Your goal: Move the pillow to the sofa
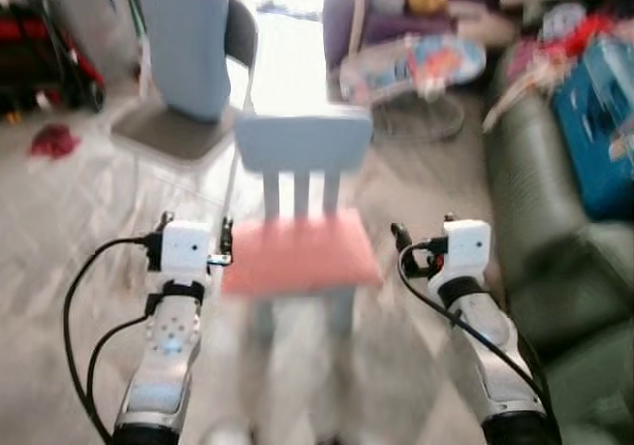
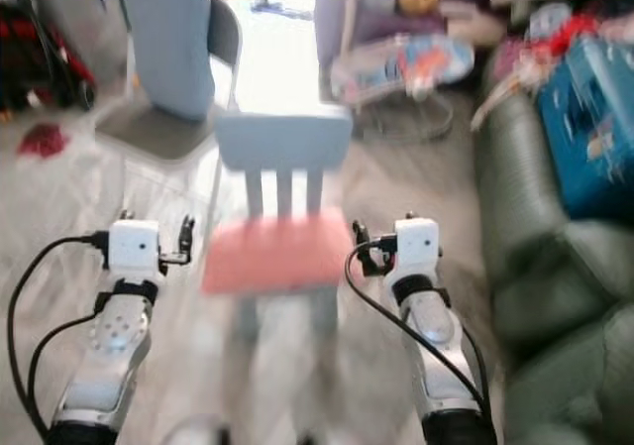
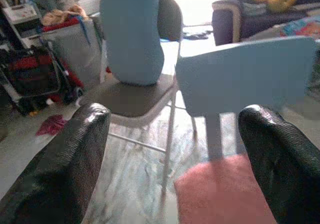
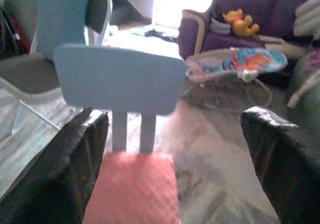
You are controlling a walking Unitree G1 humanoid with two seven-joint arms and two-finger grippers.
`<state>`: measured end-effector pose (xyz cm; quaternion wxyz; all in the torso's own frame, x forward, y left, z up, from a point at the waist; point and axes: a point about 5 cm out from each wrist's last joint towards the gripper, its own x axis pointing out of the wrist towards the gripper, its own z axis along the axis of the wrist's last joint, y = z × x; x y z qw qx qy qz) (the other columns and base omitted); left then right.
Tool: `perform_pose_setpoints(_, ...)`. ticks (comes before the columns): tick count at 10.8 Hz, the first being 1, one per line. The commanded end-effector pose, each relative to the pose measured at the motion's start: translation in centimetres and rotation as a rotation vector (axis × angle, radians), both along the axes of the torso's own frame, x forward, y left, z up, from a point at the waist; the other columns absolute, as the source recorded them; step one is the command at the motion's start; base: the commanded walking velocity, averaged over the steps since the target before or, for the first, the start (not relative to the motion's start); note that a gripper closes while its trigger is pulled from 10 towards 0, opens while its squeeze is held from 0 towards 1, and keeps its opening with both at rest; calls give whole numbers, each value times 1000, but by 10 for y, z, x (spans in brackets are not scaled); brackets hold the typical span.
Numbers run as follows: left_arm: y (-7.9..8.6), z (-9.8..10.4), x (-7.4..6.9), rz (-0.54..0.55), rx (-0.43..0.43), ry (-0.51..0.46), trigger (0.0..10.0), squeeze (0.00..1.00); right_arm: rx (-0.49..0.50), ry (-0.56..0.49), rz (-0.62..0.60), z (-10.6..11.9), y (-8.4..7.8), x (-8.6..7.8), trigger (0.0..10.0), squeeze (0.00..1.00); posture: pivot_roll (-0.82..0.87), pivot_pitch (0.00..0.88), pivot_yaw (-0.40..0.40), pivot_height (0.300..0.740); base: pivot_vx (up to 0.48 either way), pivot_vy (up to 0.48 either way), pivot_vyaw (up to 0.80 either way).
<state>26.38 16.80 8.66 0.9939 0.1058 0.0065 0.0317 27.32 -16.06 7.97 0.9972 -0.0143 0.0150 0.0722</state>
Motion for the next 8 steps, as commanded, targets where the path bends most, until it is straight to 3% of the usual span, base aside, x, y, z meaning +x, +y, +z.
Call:
perform_pose_setpoints(1, 6, 0, 0, 13, 8, 0, 10000, 0, 4, 2, 18, 0, 6, 1, 10000, 0, 32, 81, -67, 740, 480, 0, 0)
perform_pose_setpoints(6, 6, 2, 0, 23, -2, -11, 10000, 0, -4, 11, 24, -2, 4, 2, 10000, 0, 34, 77, -75, 740, 468, 0, 0)
perform_pose_setpoints(8, 8, 1, -2, 42, -13, -7, 10000, 0, 3, 17, 28, -3, 5, 1, 10000, 0, 33, 80, -75, 740, 0, 0, 0)
